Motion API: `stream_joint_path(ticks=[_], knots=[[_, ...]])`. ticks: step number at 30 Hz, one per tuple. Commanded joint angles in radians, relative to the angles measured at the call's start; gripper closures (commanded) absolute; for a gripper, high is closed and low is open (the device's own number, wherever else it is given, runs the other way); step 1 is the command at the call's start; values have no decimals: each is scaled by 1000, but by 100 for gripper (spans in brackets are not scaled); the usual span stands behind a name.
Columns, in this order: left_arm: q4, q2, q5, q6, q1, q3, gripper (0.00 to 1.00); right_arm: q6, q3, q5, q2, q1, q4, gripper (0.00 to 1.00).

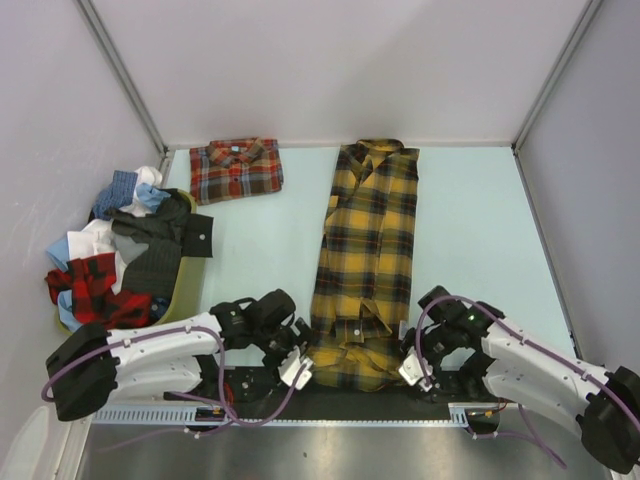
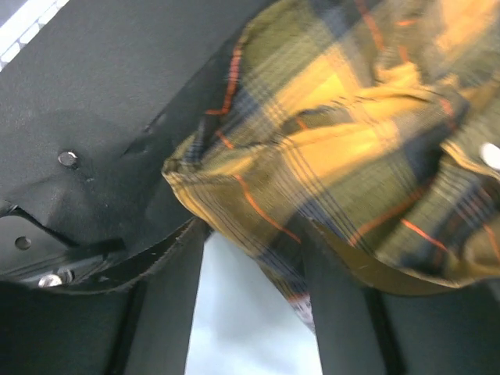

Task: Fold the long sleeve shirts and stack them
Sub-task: Fold the shirt

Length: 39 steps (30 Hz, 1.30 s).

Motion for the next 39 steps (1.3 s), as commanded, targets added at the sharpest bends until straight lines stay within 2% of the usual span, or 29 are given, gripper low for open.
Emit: stream_joint_path(ticks=[1,8,9,11,12,14,15,16,18,19,20,28,30,35,39], knots=[[29,51,-44,38,-60,36,12,9,-43,80,4,95,123,48],[43,121,-72,52,-89,61,16,104,-89,181,-25,164,203,59],[48,128,-72,59,-91,62,17,116,-91,195,-28,172,207,64],[57,150,-67,62,-97,74,28,163,-94,203,-30,186,235,74],[58,157,-53,61,-98,77,33,176,-94,207,-28,187,244,83],[60,173,-47,62,-103,85,52,211,-91,215,-27,195,270,87],[60,179,-50,62,-104,88,60,265,-91,226,-25,198,282,100],[62,187,-53,46,-104,93,75,288,-86,229,-27,198,305,100],[55,185,-64,27,-108,102,86,358,-78,233,-39,198,333,100],[52,173,-67,15,-109,104,96,375,-77,234,-66,199,339,100],[46,164,-70,7,-109,107,100,388,-75,234,-82,201,341,100],[-17,56,-27,-88,-91,166,100,593,-20,220,-298,206,270,100],[-20,70,-6,-132,-56,186,100,625,-15,243,-309,206,278,100],[-9,53,-4,-137,-22,216,100,681,12,279,-329,206,273,100],[-43,61,34,-149,46,277,100,797,70,319,-329,203,292,100]])
